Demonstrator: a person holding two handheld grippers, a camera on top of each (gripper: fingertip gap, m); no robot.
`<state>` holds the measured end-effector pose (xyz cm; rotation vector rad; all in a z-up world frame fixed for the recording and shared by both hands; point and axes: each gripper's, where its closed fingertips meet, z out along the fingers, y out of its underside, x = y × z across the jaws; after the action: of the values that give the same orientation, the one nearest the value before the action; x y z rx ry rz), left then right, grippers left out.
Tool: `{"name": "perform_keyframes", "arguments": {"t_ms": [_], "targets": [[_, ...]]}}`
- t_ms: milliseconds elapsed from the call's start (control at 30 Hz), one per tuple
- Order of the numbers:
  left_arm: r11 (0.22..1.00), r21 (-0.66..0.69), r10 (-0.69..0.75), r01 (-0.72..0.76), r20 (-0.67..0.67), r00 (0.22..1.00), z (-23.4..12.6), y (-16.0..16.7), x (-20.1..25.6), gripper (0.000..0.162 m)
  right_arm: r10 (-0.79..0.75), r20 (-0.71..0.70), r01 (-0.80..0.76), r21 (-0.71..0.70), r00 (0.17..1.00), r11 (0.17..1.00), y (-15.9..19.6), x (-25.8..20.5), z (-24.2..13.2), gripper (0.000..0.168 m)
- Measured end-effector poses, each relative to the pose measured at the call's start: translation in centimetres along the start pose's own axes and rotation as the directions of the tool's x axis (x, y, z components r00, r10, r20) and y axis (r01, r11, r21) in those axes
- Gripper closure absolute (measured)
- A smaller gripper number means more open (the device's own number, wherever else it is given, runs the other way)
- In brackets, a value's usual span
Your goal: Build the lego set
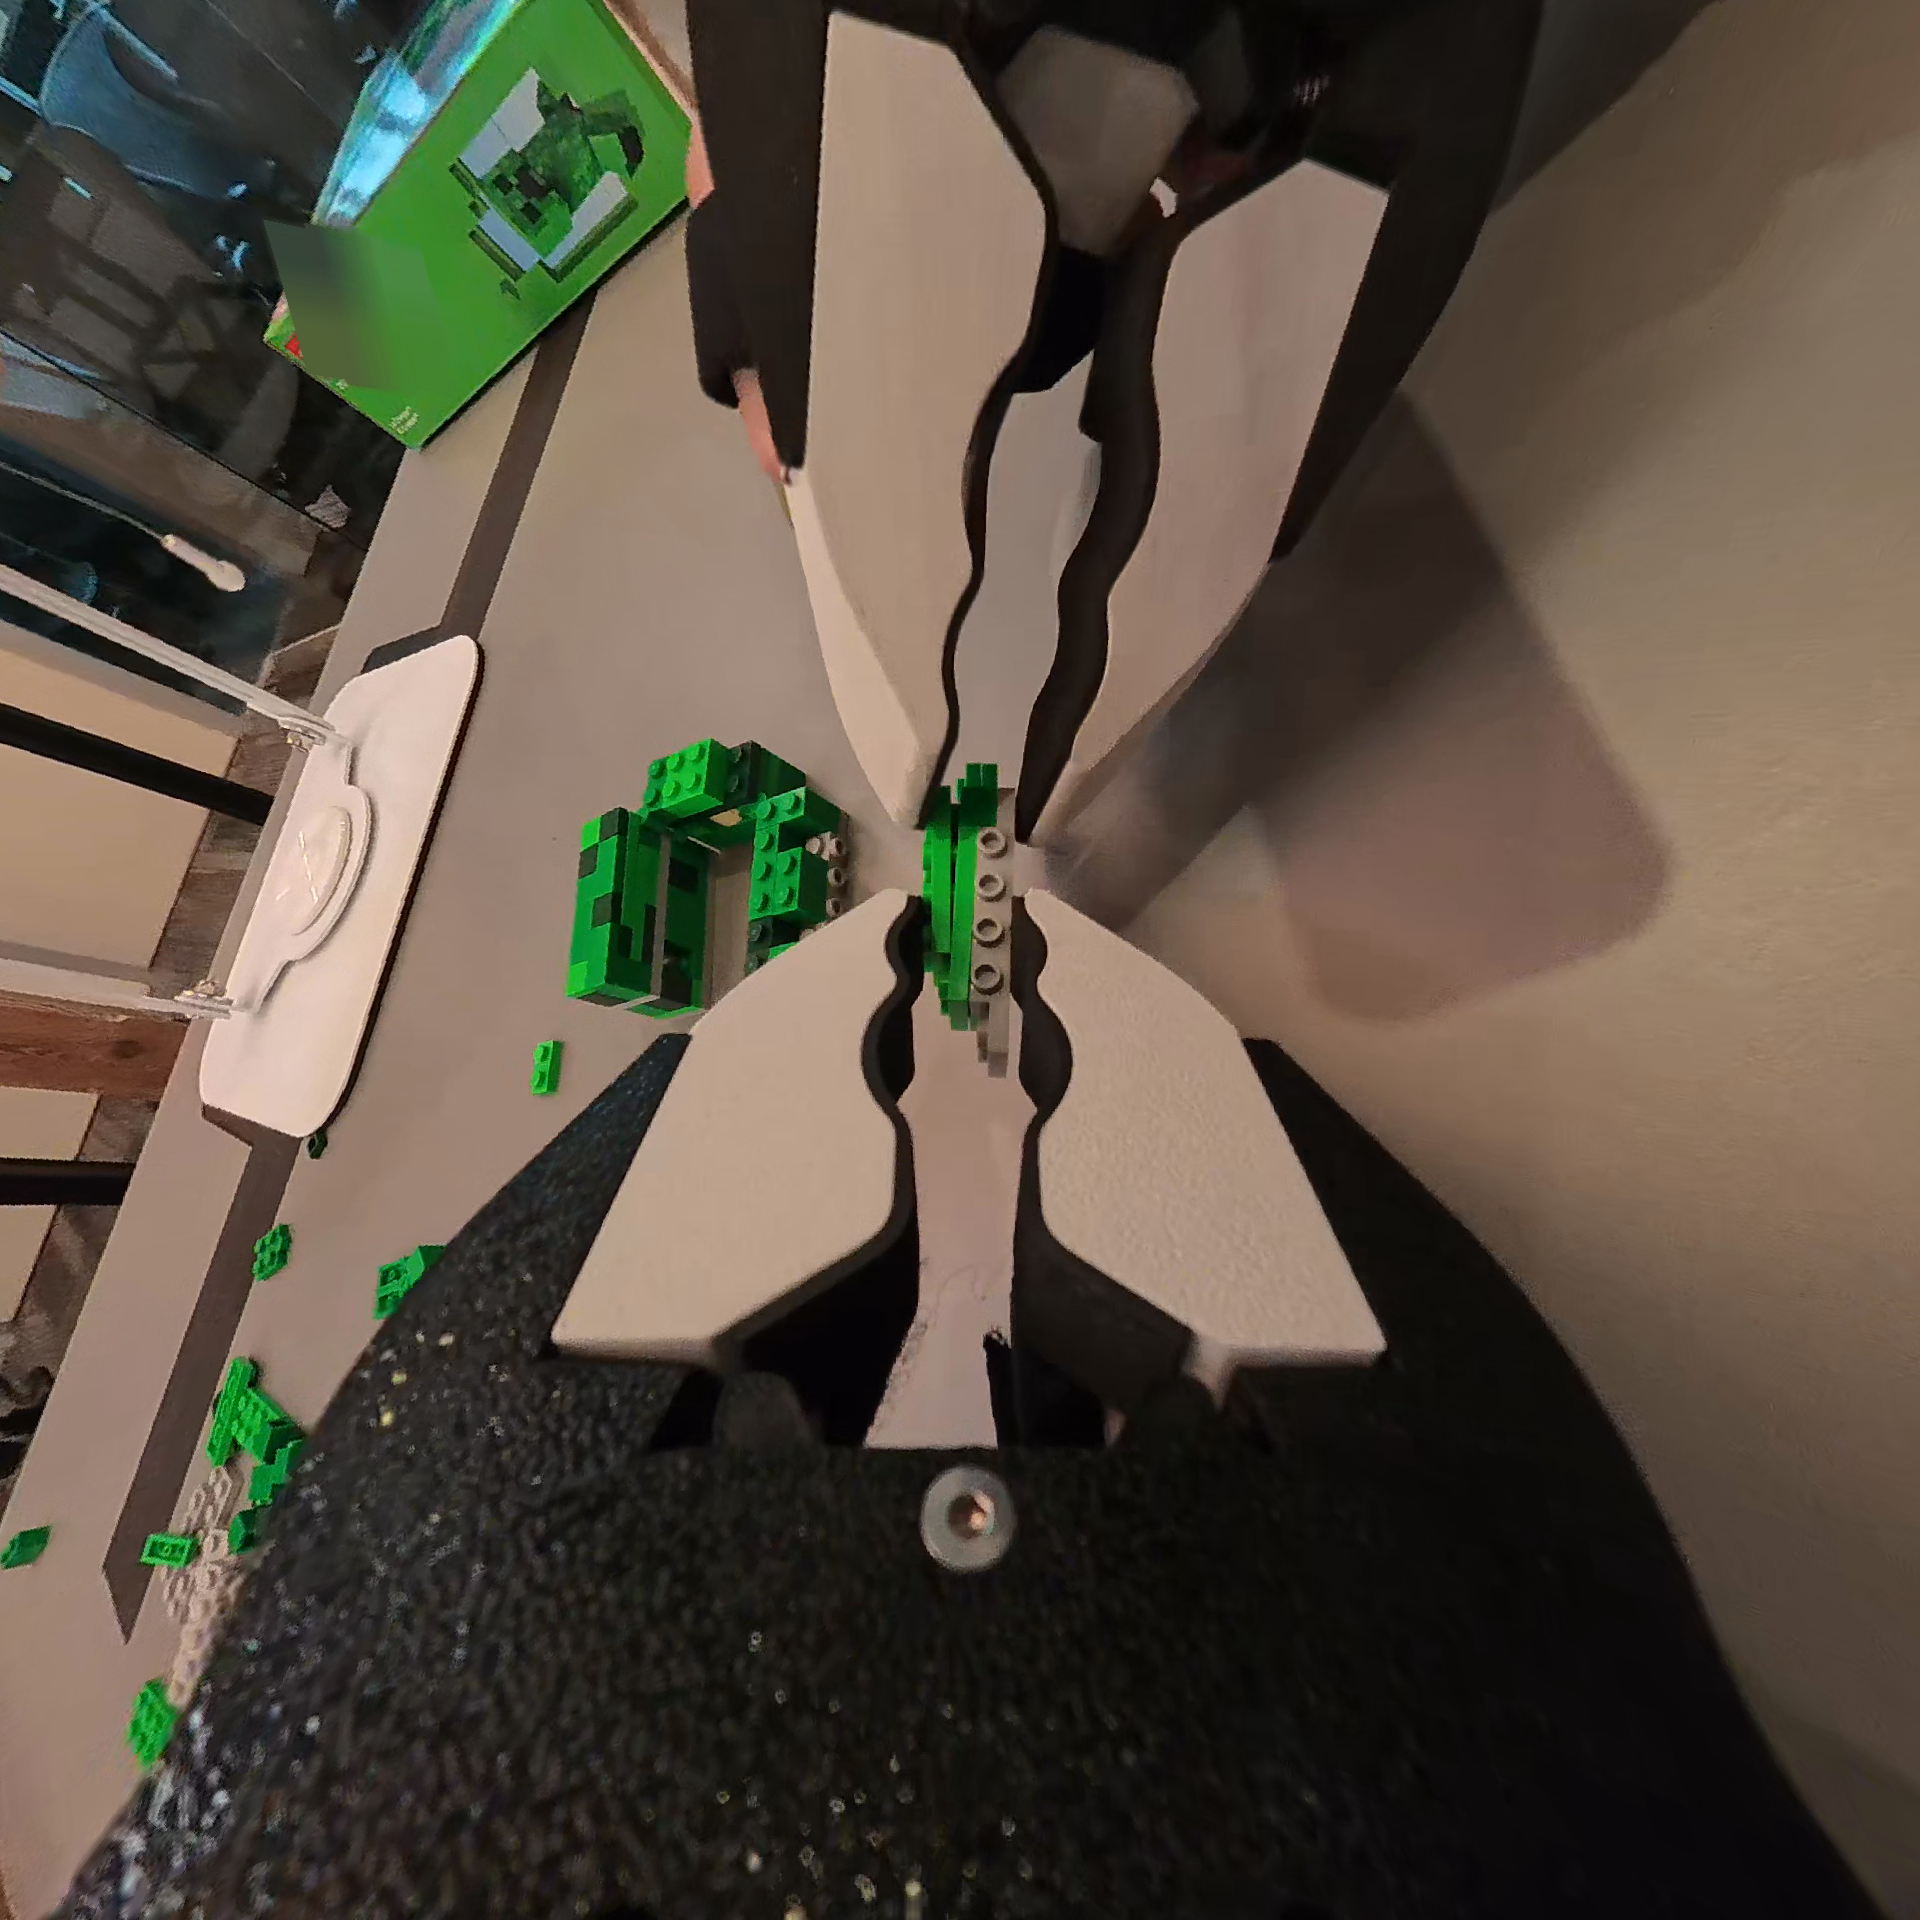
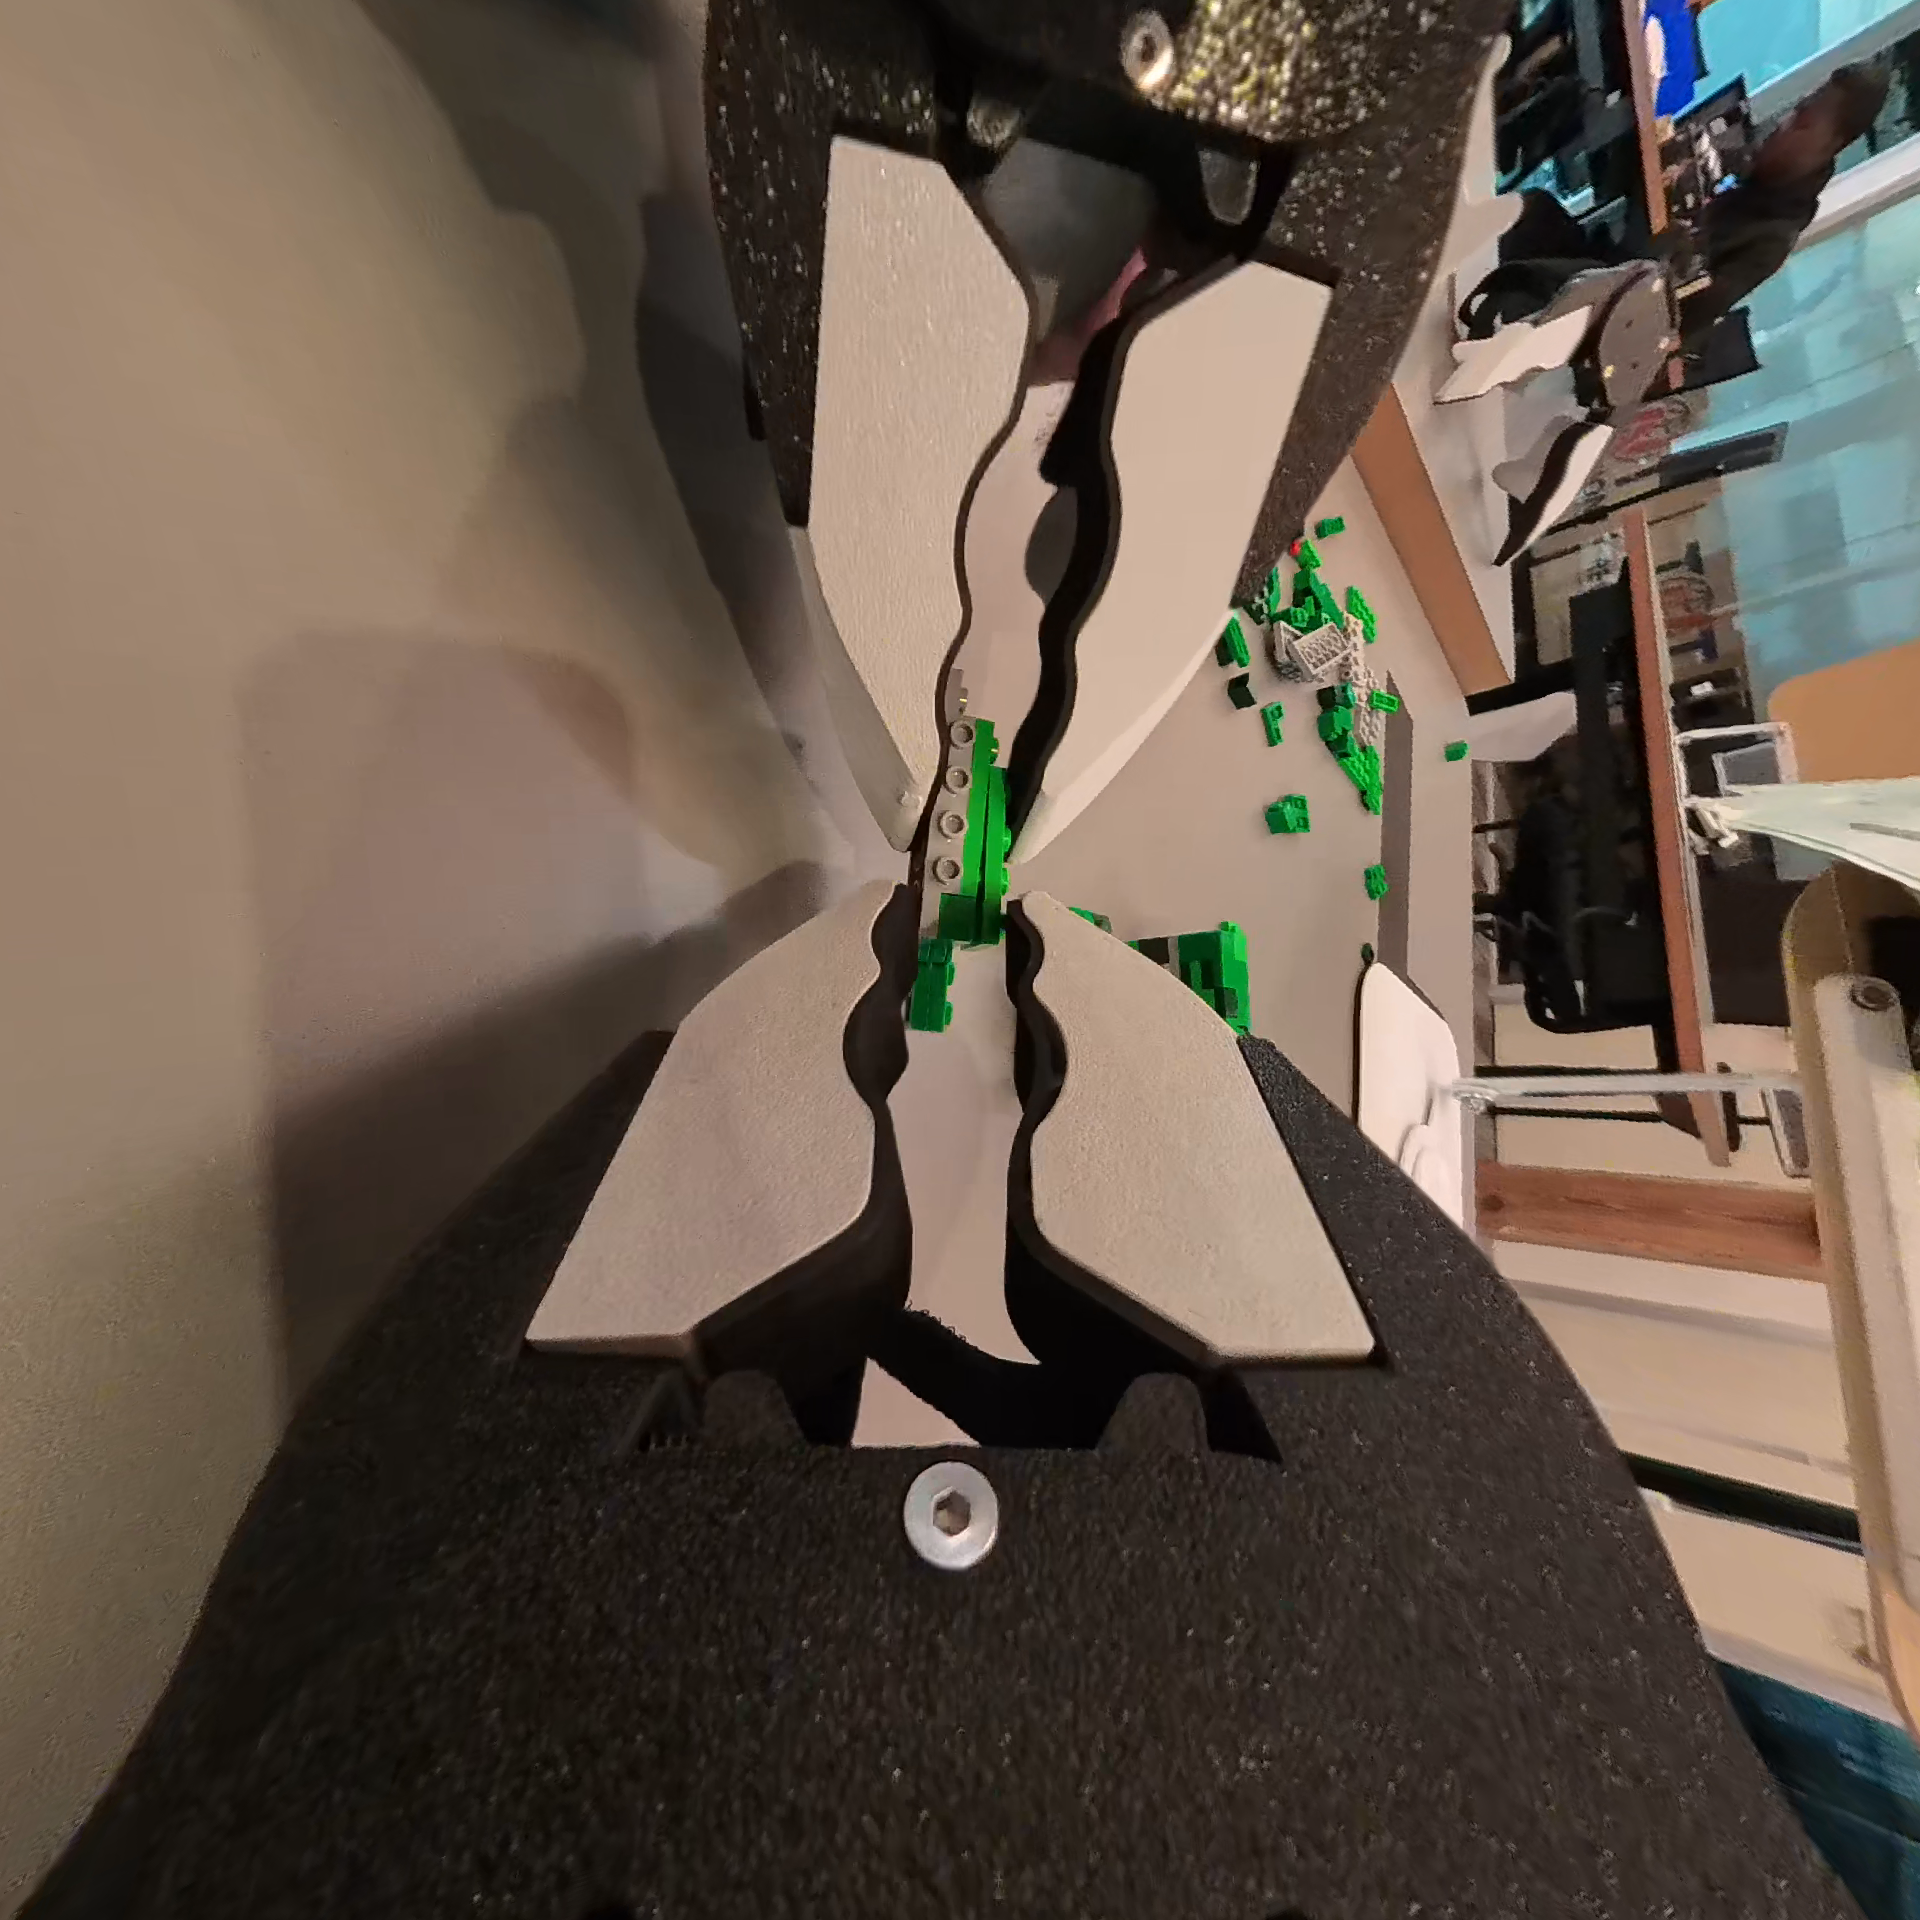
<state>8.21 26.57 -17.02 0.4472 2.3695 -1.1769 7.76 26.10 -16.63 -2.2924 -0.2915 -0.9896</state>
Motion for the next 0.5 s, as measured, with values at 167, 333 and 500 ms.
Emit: {"name": "perform_keyframes", "arguments": {"t_ms": [167, 333, 500], "targets": [[1.0, 0.004, 0.015, -0.015, 0.007, 1.0, -0.12, -0.1, -0.04, 0.147, -0.064, -0.012, 0.063, -0.046, 0.998, 0.997, -0.07, 0.03, -0.03, 0.154], [1.0, -0.013, 0.024, -0.024, -0.004, 1.0, 0.09, 0.2, 0.21, 0.147, -0.11, -0.003, 0.109, -0.084, 0.994, 0.99, 0.15, -0.34, 0.19, 0.155], [1.0, -0.007, 0.014, -0.015, -0.015, 1.0, 0.12, 0.3, 0.32, 0.147, -0.072, 0.01, 0.072, -0.059, 0.997, 0.996, 0.09, -0.45, 0.25, 0.155]]}}
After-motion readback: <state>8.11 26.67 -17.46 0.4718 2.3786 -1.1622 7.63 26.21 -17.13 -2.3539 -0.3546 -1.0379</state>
